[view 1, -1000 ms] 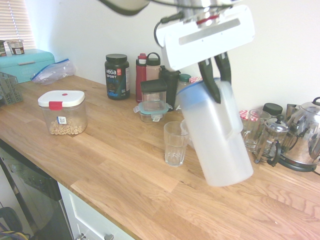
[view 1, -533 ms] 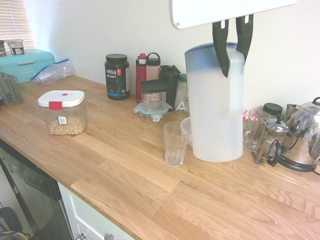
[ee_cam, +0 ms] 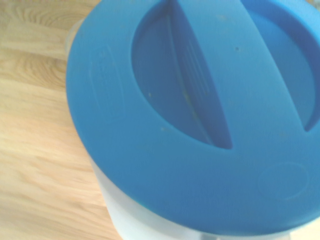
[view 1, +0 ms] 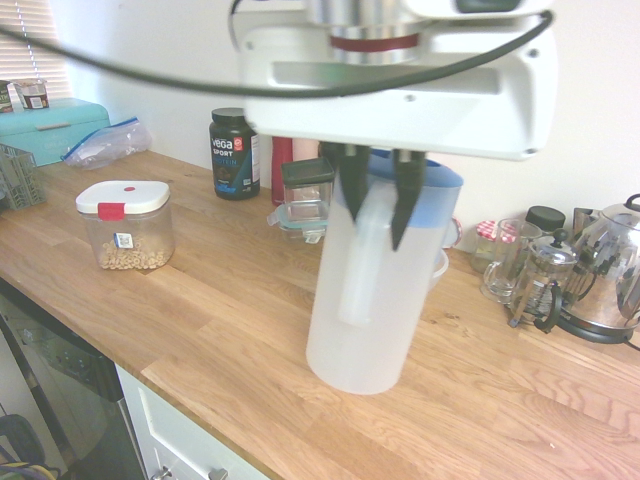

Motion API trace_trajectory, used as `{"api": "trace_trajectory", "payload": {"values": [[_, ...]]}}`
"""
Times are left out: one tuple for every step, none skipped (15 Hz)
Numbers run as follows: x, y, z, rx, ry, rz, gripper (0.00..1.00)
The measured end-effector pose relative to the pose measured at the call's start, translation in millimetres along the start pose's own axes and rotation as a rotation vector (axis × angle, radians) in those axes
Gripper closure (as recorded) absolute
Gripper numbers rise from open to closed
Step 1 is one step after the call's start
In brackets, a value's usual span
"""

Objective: Pour me some water

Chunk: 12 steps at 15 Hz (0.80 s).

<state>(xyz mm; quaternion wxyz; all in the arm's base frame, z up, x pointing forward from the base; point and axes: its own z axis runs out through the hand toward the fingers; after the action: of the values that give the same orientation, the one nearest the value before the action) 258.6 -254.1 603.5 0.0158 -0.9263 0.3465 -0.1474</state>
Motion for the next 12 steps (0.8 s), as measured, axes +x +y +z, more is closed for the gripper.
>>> {"api": "trace_trajectory", "payload": {"values": [[-17.7,-11.4,-3.2,0.009,0.025,0.038,1.0],[-34.8,-26.6,-8.2,0.016,0.054,0.07,1.0],[-52.5,-44.9,-16.5,0.026,0.09,0.096,1.0],[-69.6,-63.4,-25.3,0.041,0.127,0.113,1.0],[-87.5,-82.0,-33.3,0.059,0.164,0.12,1.0],[-104.9,-100.3,-39.8,0.072,0.194,0.117,1.0],[-122.0,-118.7,-44.6,0.081,0.213,0.107,1.0],[-135.3,-134.6,-46.8,0.089,0.221,0.097,1.0],[-147.0,-151.5,-46.1,0.098,0.221,0.087,1.0],[-157.0,-168.3,-42.3,0.103,0.216,0.081,1.0],[-166.8,-186.2,-36.7,0.105,0.215,0.078,1.0],[-174.8,-201.1,-30.7,0.105,0.22,0.077,1.0]]}}
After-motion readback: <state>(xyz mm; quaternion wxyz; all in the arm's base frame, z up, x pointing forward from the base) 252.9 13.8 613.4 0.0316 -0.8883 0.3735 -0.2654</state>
